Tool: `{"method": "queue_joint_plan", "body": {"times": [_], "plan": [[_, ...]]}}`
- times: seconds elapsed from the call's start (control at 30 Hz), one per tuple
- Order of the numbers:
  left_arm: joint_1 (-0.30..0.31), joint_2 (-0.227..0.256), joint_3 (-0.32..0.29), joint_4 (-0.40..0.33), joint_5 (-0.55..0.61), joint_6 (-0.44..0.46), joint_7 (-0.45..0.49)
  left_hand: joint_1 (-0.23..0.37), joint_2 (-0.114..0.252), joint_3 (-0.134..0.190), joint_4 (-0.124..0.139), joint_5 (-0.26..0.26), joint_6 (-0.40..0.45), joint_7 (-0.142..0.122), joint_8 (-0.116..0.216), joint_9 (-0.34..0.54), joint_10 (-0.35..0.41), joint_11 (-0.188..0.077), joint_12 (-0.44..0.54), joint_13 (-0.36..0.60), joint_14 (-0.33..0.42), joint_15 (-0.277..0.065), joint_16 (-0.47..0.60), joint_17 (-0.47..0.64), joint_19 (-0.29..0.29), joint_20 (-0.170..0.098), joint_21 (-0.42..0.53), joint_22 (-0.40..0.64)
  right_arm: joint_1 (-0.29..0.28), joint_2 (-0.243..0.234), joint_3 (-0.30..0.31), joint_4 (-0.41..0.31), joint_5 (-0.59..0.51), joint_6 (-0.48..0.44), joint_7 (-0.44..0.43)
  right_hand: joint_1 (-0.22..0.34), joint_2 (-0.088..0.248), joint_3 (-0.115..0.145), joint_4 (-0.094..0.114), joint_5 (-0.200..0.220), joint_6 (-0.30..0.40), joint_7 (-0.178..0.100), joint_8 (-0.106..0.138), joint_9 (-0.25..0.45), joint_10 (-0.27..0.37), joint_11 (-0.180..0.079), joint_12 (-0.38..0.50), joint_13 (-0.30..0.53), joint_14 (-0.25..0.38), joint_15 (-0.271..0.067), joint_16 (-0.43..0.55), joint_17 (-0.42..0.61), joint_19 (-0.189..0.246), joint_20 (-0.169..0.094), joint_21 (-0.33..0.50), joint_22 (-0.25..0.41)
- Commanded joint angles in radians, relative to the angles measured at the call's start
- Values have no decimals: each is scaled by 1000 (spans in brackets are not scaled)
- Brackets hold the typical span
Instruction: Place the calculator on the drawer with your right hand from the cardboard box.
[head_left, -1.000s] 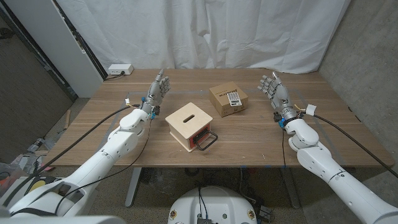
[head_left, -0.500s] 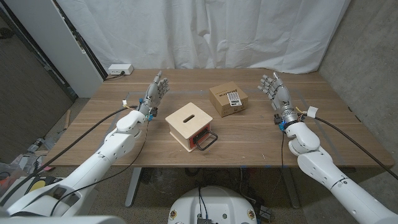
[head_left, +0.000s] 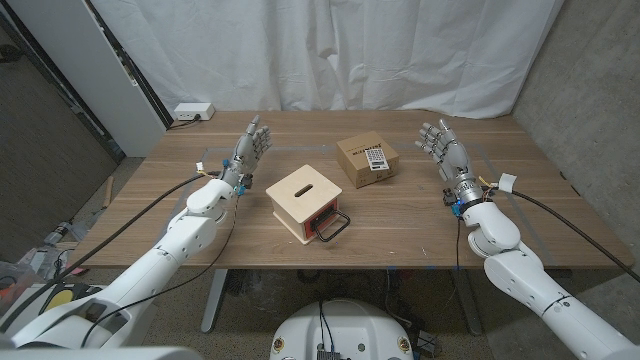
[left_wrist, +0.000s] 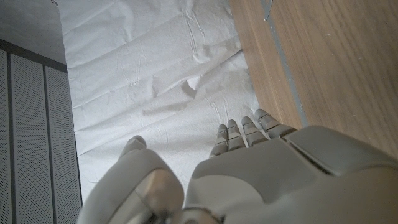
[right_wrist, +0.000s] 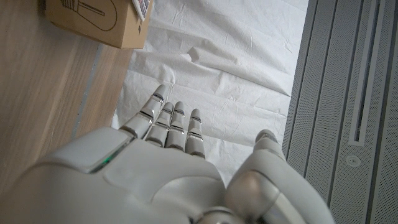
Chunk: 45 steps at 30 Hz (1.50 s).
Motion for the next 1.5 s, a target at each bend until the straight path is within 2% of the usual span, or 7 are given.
{"method": "queue_joint_plan", "body": {"times": [0.03,0.3,0.63,0.93,0.97,1.17,1.5], "plan": [[4,-17,8,-12,19,-11,37,5,9,-1,-2,2,13,-2,9,4,12,-2,6,5,11,1,11,4,8,-24,-1,1,-59,-34,22,-48,-62,14,-29,12,2,4,-7,1,11,-3,8,4,5,-4,6,3,12,-1,7,4,11,-21,-2,3],[10,-13,13,-35,21,7,48,8,11,-1,-3,2,13,-3,7,4,15,-5,5,5,14,0,10,4,10,-24,-4,1,-101,-50,35,-77,-86,31,-32,19,1,6,-12,1,14,-8,7,4,8,-9,5,3,20,-4,6,3,21,-23,-2,3],[33,-2,12,-72,25,14,61,11,13,-2,-4,2,16,-3,7,4,19,-2,5,5,17,0,9,4,14,-23,-7,1,-141,-51,50,-113,-153,37,-75,27,2,9,-17,2,20,-10,8,4,16,-16,6,3,29,-8,6,3,25,-24,-6,4],[60,11,7,-105,20,24,71,15,15,-3,-5,2,17,-3,5,4,19,-4,3,5,19,0,8,4,15,-20,-11,1,-167,-53,63,-124,-273,55,-126,39,4,14,-24,3,33,-11,10,5,30,-15,8,3,48,-16,8,3,33,-23,-11,4],[65,14,7,-111,20,25,72,15,16,-3,-5,2,18,-3,5,4,20,-4,3,5,19,0,8,4,15,-21,-11,1,-170,-51,65,-125,-286,57,-135,45,4,15,-27,4,36,-12,10,5,37,-26,10,4,51,-18,8,3,35,-25,-12,4],[79,20,5,-126,22,28,81,16,16,-4,-5,2,18,-3,4,4,21,-4,2,5,21,0,8,4,16,-20,-14,1,-187,-43,74,-132,-378,57,-183,68,4,23,-40,6,57,-23,14,5,54,-42,12,4,71,-25,9,2,52,-28,-14,4],[82,18,4,-125,28,10,80,18,18,-6,-5,2,20,-5,3,4,23,-4,1,5,21,0,6,4,17,-18,-18,1,-203,-29,80,-150,-523,39,-252,101,3,34,-55,8,80,-35,18,5,74,-56,15,4,94,-37,8,1,70,-30,-18,4]]}}
